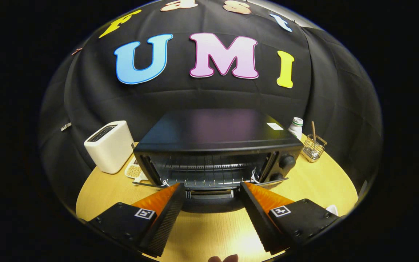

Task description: Open the toaster oven, put the food inside, and close the toaster oven door.

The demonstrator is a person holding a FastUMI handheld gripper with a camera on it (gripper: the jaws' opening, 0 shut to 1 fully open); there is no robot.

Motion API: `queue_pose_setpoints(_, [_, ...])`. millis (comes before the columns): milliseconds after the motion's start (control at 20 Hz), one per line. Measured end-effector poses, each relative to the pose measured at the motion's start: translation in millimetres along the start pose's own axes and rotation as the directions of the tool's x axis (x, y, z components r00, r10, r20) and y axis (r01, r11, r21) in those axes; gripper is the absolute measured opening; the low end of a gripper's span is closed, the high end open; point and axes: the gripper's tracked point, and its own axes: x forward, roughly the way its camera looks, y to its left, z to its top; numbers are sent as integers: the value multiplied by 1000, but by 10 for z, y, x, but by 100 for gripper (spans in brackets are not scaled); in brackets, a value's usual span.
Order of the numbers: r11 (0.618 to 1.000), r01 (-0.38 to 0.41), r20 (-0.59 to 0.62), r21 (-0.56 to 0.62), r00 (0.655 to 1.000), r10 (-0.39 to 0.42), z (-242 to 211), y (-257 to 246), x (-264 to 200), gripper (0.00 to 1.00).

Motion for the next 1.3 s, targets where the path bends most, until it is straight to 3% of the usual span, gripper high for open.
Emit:
queue_pose_setpoints(400, [998, -2, -100, -61, 995, -4, -657, -29, -182, 99])
queue_pose_setpoints(700, [993, -35, -259, -110, 966, 6, -1149, -134, -93, 100])
queue_pose_setpoints(1050, [988, -153, -295, -2, 944, 146, -1049, -261, -480, 100])
queue_pose_setpoints(1300, [961, -275, -321, -31, 913, 251, -821, -727, -958, 100])
